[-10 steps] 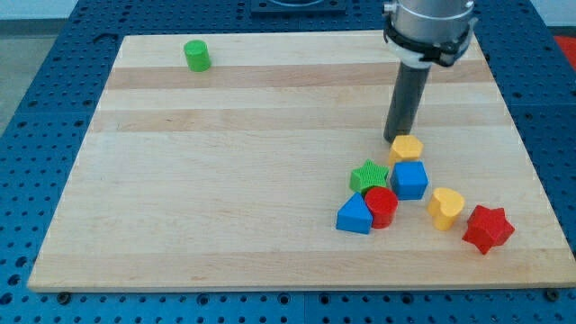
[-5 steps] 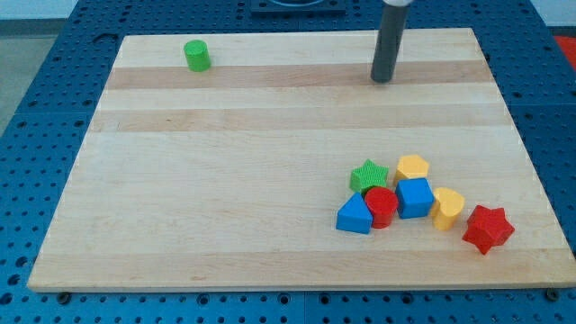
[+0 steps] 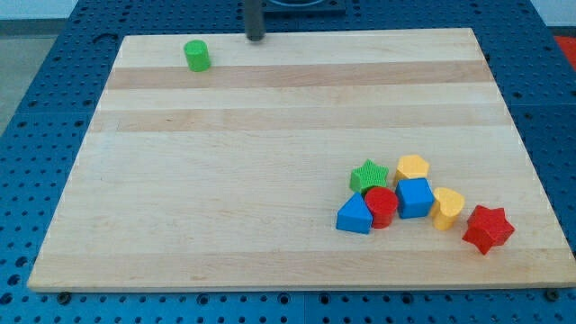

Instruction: Slide green circle into the group of blocks

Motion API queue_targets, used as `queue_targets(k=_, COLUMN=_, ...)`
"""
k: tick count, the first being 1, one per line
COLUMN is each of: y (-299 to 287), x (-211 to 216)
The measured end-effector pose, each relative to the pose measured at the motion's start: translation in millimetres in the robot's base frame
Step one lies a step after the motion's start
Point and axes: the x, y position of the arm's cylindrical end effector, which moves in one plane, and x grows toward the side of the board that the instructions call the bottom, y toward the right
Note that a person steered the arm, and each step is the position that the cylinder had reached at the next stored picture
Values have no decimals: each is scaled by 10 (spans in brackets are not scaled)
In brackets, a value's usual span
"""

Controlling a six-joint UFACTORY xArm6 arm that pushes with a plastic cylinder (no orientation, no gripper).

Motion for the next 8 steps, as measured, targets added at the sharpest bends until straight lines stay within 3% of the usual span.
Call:
queue_targets(k=1, y=-651, x=1)
queue_targets(k=2, y=-260, x=175)
queue_targets(k=3, y=-509, x=484)
queue_targets(k=4, y=-978, x=511)
queue_targets(k=6, y=-638, x=975)
queue_targets(k=8, y=-420, x=732)
